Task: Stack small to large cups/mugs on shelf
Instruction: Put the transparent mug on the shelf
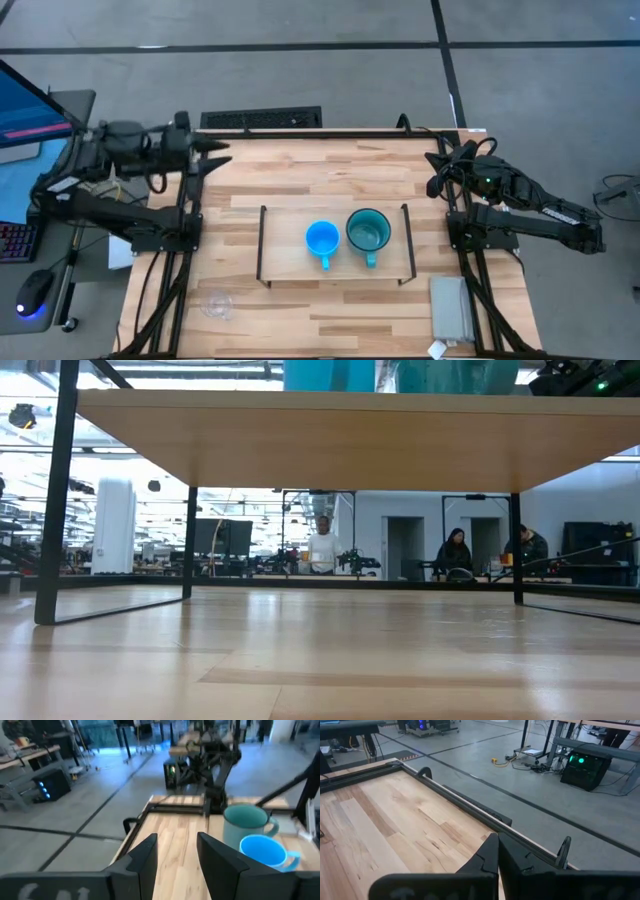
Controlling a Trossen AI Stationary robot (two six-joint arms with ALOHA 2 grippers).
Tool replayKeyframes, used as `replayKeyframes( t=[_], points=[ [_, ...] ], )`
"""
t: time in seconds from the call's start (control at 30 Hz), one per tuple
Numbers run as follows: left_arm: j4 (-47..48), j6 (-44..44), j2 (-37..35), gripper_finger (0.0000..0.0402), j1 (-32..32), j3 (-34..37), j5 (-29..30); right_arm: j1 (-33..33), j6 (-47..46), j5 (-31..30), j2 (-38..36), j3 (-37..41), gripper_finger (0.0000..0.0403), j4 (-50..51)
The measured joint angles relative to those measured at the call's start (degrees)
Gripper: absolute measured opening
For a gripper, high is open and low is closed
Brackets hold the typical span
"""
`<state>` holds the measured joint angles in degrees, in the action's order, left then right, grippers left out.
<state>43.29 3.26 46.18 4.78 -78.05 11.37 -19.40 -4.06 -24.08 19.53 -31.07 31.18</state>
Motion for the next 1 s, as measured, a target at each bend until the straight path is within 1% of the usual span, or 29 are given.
replayKeyframes(
  t=[0.13,0.23,0.33,0.43,0.57,0.73,1.0],
  points=[
    [-5.95,-3.26,-9.82,0.0129,0.00,12.86,-0.38,0.00,0.00,0.00,0.01,0.00,0.0026,-0.02],
    [-9.04,-6.03,-16.21,0.0129,0.00,21.00,-0.45,0.00,-0.02,0.00,0.00,0.00,0.0024,-0.02],
    [-10.08,-9.41,-21.75,0.0129,0.00,27.65,-0.48,0.00,-0.02,0.00,0.00,0.00,0.0021,-0.02],
    [-9.53,-14.48,-25.48,0.0129,0.00,32.38,-0.52,0.00,-0.02,0.00,0.02,0.00,0.0021,-0.03],
    [-7.53,-19.87,-28.29,0.0129,0.00,35.78,-1.00,0.00,-0.63,0.02,0.01,0.00,0.0024,-0.09],
    [-2.48,-28.33,-28.31,0.0129,0.00,35.70,-4.97,0.00,-0.96,0.00,0.00,0.00,0.0023,-0.09],
    [6.95,-36.70,-28.26,0.0129,0.00,35.62,-16.09,0.00,-0.99,0.00,0.02,0.00,0.0024,-0.11]
  ],
)
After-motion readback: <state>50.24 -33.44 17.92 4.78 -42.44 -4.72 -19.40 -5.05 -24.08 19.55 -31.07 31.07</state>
